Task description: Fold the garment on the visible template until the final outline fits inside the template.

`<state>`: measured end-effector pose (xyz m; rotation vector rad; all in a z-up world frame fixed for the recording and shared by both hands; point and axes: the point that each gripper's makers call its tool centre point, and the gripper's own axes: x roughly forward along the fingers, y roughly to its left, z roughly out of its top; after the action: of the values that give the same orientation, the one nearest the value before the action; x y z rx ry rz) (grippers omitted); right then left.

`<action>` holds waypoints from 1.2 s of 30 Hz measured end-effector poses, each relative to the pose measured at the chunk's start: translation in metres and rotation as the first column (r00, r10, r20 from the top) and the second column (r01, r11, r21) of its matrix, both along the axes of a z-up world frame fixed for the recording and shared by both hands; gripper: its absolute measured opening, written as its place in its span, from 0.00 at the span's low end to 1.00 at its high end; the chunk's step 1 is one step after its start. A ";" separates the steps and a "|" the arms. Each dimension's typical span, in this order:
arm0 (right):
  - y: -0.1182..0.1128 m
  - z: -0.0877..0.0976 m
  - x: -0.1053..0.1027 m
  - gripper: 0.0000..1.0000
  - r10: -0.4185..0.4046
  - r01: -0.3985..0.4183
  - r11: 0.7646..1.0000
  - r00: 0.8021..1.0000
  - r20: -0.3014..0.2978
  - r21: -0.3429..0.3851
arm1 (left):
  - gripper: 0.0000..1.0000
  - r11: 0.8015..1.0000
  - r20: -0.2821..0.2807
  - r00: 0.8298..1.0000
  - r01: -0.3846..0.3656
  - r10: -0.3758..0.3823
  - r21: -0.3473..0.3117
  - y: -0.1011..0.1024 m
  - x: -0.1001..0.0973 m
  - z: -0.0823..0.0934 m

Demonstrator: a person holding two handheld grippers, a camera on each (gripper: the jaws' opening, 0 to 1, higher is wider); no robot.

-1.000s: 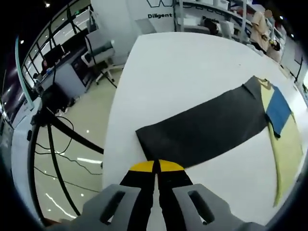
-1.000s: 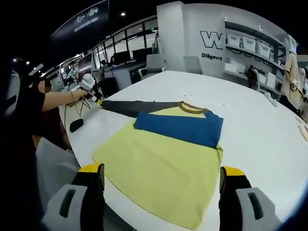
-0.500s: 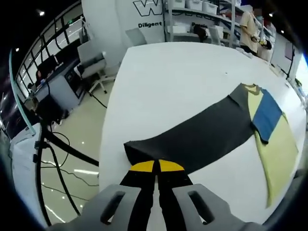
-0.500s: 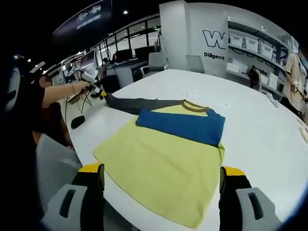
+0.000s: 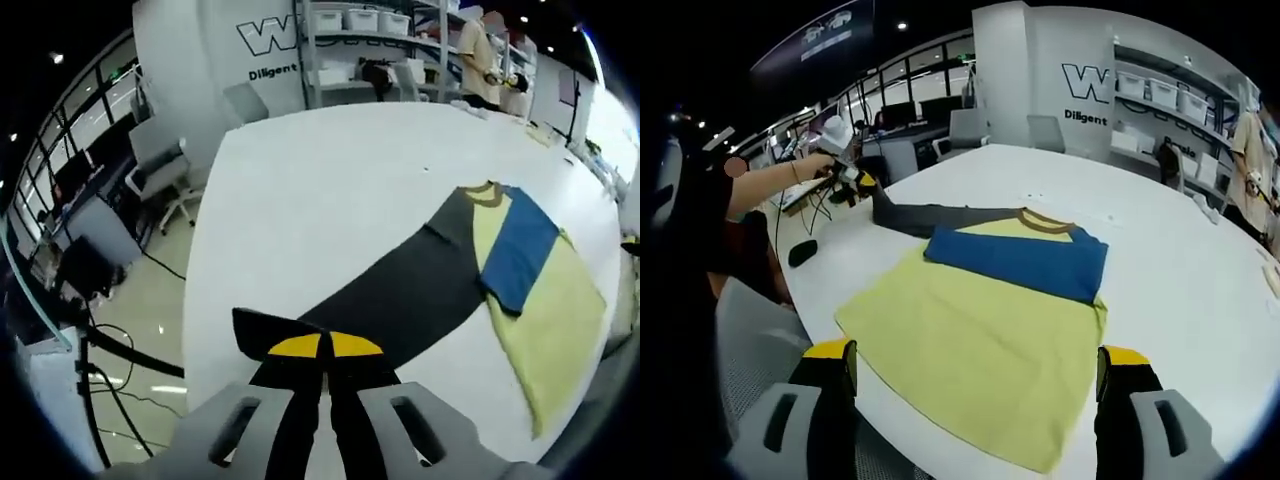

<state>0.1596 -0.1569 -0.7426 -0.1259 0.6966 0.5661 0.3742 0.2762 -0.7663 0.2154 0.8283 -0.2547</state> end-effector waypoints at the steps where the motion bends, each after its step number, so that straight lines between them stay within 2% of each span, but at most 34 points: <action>1: 0.000 0.000 0.000 0.99 0.000 0.000 1.000 1.000 -0.001 0.000 | 0.00 1.000 0.002 1.000 0.009 -0.009 -0.004 -0.004 0.001 0.001; 6: -0.001 0.000 -0.001 0.99 -0.006 0.006 1.000 1.000 -0.001 0.001 | 0.00 0.997 0.023 0.997 0.076 -0.076 -0.002 -0.030 0.006 0.013; 10: -0.001 -0.001 -0.001 0.99 -0.007 0.007 1.000 1.000 -0.003 -0.001 | 0.00 0.994 0.032 0.994 0.103 -0.102 -0.033 -0.046 0.010 0.018; 13: -0.002 -0.001 -0.002 0.99 -0.012 0.012 1.000 1.000 -0.003 0.002 | 0.00 0.991 0.039 0.990 0.133 -0.132 -0.033 -0.059 0.013 0.021; 16: -0.003 0.000 -0.003 0.99 -0.014 0.014 1.000 1.000 -0.002 0.003 | 0.00 0.986 0.048 0.988 0.151 -0.148 -0.066 -0.073 0.014 0.025; 20: -0.004 -0.001 -0.003 0.99 -0.016 0.016 1.000 1.000 -0.003 0.000 | 0.00 0.977 0.065 0.980 0.195 -0.190 -0.080 -0.096 0.017 0.030; 25: -0.004 -0.002 -0.004 0.99 -0.018 0.018 1.000 1.000 -0.004 -0.001 | 0.00 0.965 0.078 0.973 0.225 -0.216 -0.131 -0.121 0.019 0.031; 27: -0.005 -0.002 -0.004 0.99 -0.020 0.020 1.000 1.000 -0.003 -0.003 | 0.00 0.955 0.091 0.968 0.248 -0.236 -0.161 -0.139 0.019 0.036; 36: -0.007 -0.002 -0.004 0.99 -0.028 0.028 1.000 1.000 -0.006 -0.005 | 0.00 0.933 0.131 0.953 0.296 -0.274 -0.202 -0.179 0.026 0.051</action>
<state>0.1556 -0.1634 -0.7451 -0.1187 0.7046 0.5386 0.4004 0.0974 -0.7156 0.1390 0.6602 -0.6020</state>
